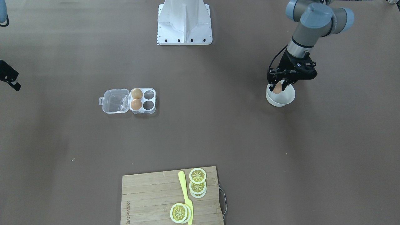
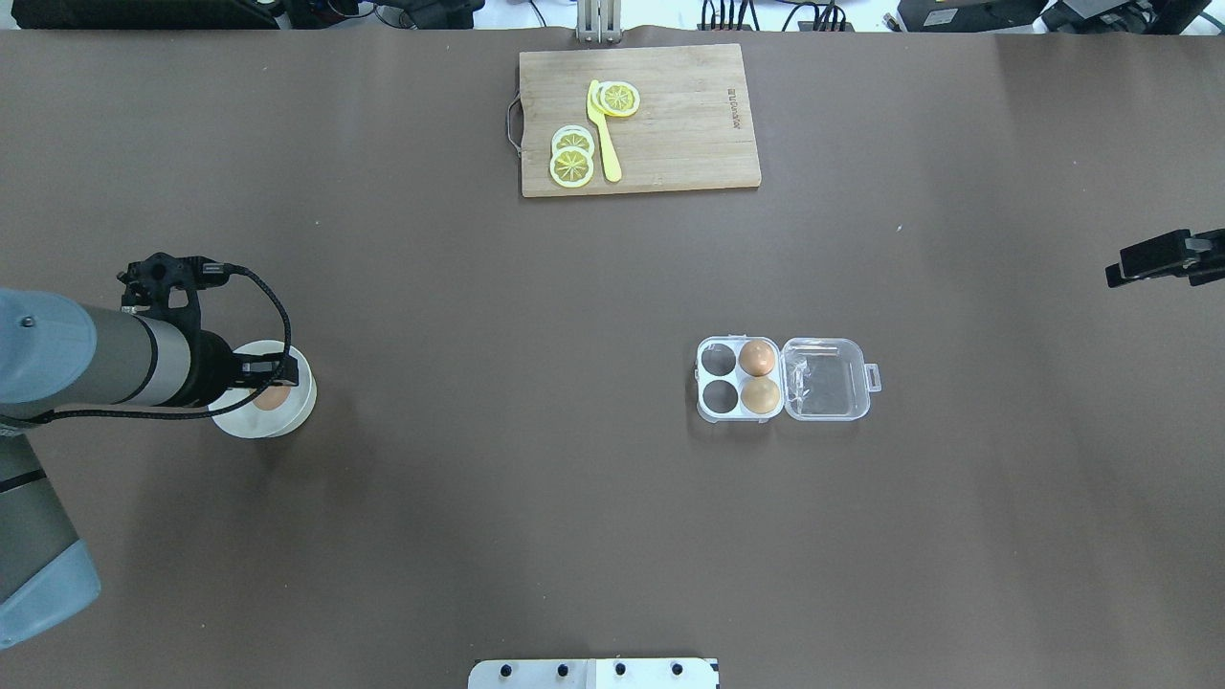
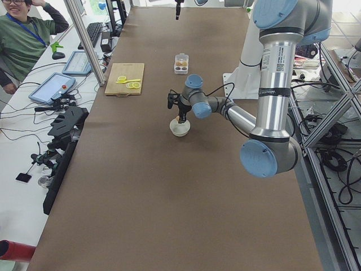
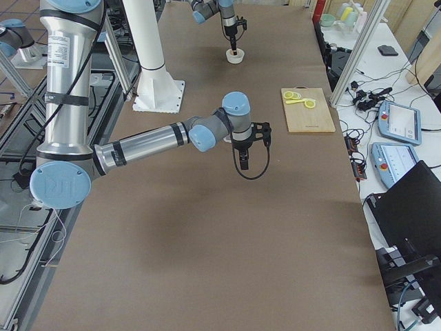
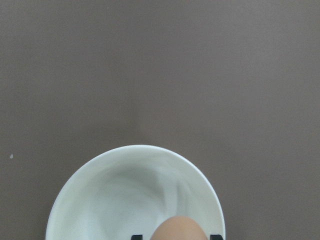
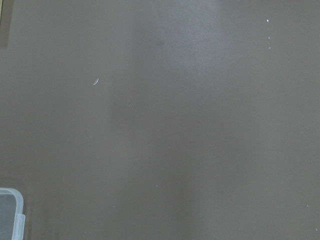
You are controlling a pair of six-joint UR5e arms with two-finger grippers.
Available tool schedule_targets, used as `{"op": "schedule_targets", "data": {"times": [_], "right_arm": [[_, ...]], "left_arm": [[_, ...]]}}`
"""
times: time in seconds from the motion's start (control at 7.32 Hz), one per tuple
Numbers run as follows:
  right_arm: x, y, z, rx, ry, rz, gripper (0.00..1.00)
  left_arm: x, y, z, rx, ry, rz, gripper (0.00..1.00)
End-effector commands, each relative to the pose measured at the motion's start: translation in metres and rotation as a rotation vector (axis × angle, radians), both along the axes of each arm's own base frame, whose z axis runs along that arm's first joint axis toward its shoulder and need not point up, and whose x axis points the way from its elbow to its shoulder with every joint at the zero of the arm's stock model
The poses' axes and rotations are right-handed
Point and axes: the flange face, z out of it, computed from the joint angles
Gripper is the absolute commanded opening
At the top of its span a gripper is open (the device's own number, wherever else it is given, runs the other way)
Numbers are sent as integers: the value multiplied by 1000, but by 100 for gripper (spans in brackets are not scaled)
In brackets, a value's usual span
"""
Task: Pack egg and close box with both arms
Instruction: 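Lift the egg with the left gripper and carry it to the egg box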
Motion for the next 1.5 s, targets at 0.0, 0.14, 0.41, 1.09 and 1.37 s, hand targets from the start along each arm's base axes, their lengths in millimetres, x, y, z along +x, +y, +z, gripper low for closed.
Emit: {"op": "schedule_targets", "data": {"times": [0.0, 0.14, 0.41, 1.09, 1.37], "right_arm": [[-3, -1, -1, 3, -1, -6, 100], [-3, -1, -1, 1, -1, -5, 100], [-4, -1, -2, -1, -3, -5, 100], [-5, -2, -1, -12, -8, -7, 100], [-7, -2, 8, -56, -14, -6, 100]], "left_arm": [[-20, -9, -41, 131, 41, 26, 0], [-3, -21, -86, 186, 109, 25, 0], [27, -37, -158, 271, 218, 31, 0], [142, -27, -229, 574, 442, 180, 0], [184, -35, -229, 729, 472, 215, 0]]}}
